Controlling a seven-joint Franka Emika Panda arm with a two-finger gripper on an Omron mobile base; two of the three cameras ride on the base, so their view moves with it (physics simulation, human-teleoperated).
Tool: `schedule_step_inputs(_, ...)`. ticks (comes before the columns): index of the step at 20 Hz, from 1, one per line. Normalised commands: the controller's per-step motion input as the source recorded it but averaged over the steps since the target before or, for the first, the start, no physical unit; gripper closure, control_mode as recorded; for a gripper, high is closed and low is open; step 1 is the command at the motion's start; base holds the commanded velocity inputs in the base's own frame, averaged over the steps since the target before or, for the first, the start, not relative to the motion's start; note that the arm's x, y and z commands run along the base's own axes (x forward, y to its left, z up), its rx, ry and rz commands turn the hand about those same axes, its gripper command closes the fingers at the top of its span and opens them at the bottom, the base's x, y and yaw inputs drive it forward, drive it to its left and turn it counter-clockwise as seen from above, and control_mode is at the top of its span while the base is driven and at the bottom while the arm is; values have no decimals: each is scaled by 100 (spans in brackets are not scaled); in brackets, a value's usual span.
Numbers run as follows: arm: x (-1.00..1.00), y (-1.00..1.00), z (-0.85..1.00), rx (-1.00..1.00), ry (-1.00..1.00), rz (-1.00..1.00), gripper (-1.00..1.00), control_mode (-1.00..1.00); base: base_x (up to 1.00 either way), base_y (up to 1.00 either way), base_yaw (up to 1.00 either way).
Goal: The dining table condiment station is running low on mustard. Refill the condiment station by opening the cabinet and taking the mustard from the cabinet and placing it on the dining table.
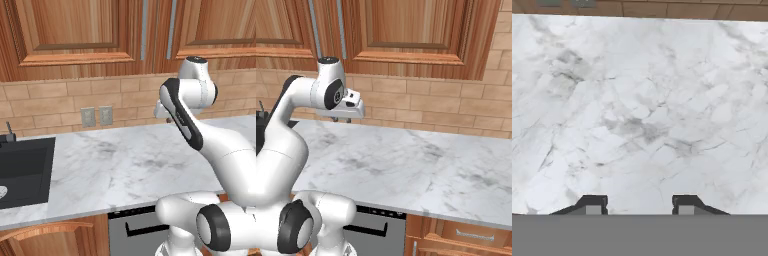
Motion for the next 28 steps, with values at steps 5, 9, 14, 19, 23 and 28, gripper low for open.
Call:
schedule_step_inputs(5, -21, 6, -1, 0, -11, 0, -100, -100, 0, 0, 0)
schedule_step_inputs(9, -17, 10, 25, 0, -44, 1, -100, -100, 0, 0, 0)
schedule_step_inputs(14, -15, 0, 79, 1, -62, 0, -100, -100, 0, 0, 0)
schedule_step_inputs(19, 0, 0, 85, 0, -62, 0, -100, -100, 0, 0, 0)
schedule_step_inputs(23, 9, -2, 76, 3, -53, 0, -100, -100, 0, 0, 0)
schedule_step_inputs(28, 37, 0, 52, 3, -48, 0, -100, -100, 0, 0, 0)
